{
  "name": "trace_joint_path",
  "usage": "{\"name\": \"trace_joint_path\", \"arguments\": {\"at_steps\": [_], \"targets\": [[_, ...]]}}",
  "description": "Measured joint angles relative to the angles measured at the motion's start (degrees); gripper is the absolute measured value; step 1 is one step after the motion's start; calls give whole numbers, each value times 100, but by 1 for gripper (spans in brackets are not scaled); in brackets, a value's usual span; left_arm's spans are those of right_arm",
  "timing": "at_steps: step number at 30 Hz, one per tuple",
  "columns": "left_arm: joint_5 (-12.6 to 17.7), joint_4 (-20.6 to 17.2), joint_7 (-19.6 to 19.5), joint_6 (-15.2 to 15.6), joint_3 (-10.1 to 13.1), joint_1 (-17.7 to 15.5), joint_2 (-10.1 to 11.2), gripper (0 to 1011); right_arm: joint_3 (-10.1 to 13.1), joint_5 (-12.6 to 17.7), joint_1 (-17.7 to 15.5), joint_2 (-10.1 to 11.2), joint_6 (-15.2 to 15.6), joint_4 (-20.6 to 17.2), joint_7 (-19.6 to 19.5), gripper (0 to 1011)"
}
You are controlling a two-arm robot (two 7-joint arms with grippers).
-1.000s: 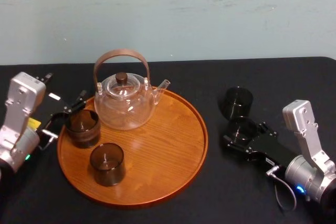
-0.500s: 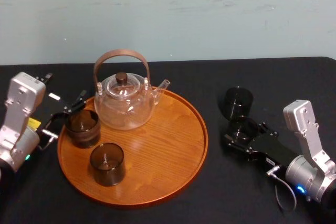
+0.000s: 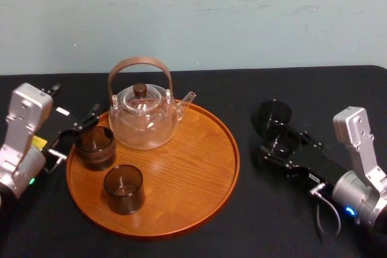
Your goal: Pick up the glass from the table and place it on the tray.
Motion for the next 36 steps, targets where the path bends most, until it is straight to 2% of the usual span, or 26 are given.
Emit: {"name": "trace_joint_path", "arguments": {"at_steps": [9, 17, 26, 36], "targets": [[0, 0, 0, 0, 0, 0, 0, 1001, -190, -77, 41, 93, 3, -541, 153, 905], [0, 0, 0, 0, 0, 0, 0, 1001, -470, -107, 196, 82, -17, -725, 317, 905], [0, 0, 0, 0, 0, 0, 0, 1001, -813, -96, 423, -15, -32, -643, 492, 904], [0, 0, 0, 0, 0, 0, 0, 1001, -1178, 6, 690, -172, -143, -318, 712, 904]]}}
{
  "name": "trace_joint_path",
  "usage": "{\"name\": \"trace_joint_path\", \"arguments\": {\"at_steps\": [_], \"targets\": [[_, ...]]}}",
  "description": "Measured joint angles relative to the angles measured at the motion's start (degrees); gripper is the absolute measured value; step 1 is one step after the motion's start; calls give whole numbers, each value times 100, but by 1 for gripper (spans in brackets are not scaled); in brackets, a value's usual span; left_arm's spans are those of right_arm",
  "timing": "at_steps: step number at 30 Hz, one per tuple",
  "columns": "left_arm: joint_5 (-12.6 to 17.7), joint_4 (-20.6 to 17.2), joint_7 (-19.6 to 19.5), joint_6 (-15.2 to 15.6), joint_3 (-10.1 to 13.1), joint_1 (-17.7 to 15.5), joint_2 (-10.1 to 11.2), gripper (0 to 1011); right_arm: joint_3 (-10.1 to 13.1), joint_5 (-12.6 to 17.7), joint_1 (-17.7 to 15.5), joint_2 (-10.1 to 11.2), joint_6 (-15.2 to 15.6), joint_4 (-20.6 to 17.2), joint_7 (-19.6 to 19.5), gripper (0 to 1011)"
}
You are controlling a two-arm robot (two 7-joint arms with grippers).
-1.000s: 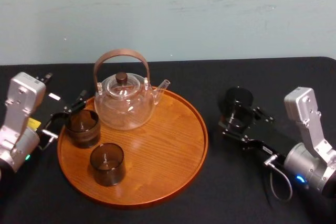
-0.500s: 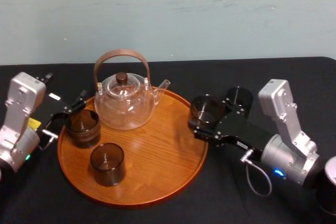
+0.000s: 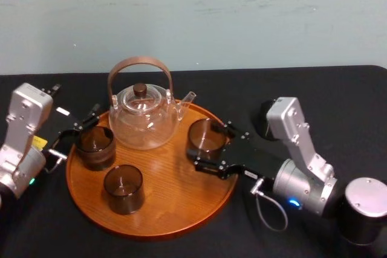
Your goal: Pick up the glass from the table and place it on the tray.
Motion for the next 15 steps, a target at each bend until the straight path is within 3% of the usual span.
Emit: {"name": "trace_joint_path", "arguments": {"at_steps": [15], "targets": [[0, 0, 0, 0, 0, 0, 0, 1001, -513, 11, 339, -187, -148, 469, 270, 905]]}}
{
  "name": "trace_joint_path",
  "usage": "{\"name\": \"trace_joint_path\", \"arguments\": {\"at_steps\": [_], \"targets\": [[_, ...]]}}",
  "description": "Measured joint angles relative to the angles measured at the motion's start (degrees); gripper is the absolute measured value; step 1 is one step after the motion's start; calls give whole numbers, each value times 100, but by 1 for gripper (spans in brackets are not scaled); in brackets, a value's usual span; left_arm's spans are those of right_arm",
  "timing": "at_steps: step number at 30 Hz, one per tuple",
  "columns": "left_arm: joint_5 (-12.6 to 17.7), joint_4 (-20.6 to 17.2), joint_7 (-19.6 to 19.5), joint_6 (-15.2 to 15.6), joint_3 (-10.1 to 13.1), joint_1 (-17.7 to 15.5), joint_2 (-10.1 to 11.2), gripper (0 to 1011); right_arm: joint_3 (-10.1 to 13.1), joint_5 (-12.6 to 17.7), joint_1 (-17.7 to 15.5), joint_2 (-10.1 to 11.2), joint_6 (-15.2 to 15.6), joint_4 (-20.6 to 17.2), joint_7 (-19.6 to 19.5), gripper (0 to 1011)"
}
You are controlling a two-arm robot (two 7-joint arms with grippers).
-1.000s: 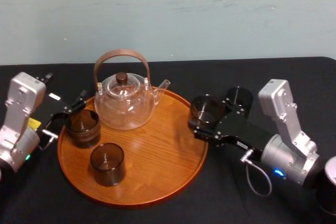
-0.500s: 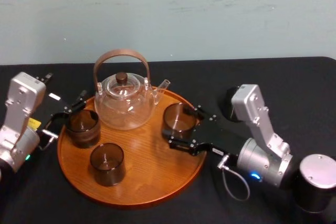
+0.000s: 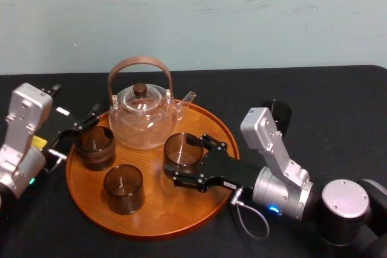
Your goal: Pick up the glass from the table and place it on the tray.
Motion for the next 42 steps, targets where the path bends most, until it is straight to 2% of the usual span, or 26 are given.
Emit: {"name": "trace_joint_path", "arguments": {"at_steps": [11, 42], "targets": [[0, 0, 0, 0, 0, 0, 0, 1001, -176, 14, 88, -80, -37, 215, 51, 905], [0, 0, 0, 0, 0, 0, 0, 1001, -293, 60, 34, -50, -2, 359, 85, 905]]}}
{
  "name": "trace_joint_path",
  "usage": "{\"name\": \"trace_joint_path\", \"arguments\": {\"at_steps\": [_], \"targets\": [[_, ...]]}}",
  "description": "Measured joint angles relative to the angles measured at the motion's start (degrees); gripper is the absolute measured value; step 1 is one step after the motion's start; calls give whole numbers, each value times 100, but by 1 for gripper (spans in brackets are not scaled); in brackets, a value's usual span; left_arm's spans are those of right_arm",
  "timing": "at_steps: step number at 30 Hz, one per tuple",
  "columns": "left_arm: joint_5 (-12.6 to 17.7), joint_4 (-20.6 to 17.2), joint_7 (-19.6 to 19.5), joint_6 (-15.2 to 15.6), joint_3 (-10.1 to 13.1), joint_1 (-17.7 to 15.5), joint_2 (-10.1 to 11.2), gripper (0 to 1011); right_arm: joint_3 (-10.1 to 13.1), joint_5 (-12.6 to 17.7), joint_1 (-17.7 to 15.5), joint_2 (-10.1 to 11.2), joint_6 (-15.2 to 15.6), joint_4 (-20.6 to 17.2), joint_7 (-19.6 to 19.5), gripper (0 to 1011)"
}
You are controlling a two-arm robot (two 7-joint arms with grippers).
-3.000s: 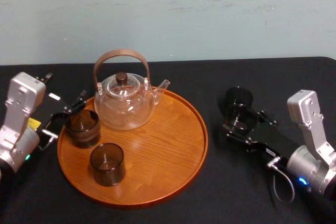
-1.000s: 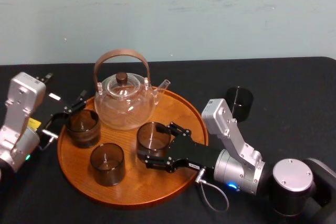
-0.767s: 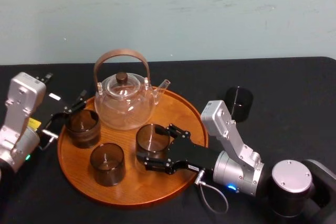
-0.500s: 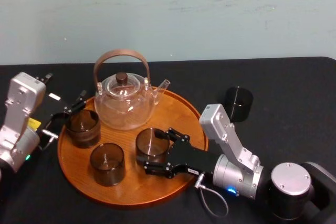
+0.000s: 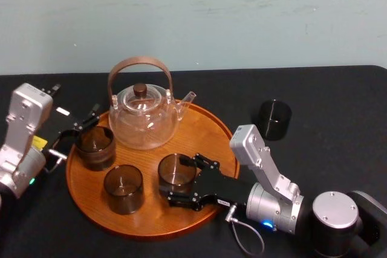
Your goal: Pick up the glass from the table and place it on the tray.
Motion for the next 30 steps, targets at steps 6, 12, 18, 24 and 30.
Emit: {"name": "trace_joint_path", "arguments": {"at_steps": [6, 12, 18, 24, 30], "targets": [[0, 0, 0, 0, 0, 0, 0, 1001, -25, 16, 19, -7, 8, 70, 42, 905], [0, 0, 0, 0, 0, 0, 0, 1001, -45, 31, 37, -24, 6, 133, 61, 905], [0, 0, 0, 0, 0, 0, 0, 1001, -62, 29, 50, -29, 0, 155, 74, 905], [0, 0, 0, 0, 0, 0, 0, 1001, -57, 29, 50, -28, -2, 151, 74, 904], [0, 0, 0, 0, 0, 0, 0, 1001, -53, 30, 49, -30, -2, 146, 74, 992]]}}
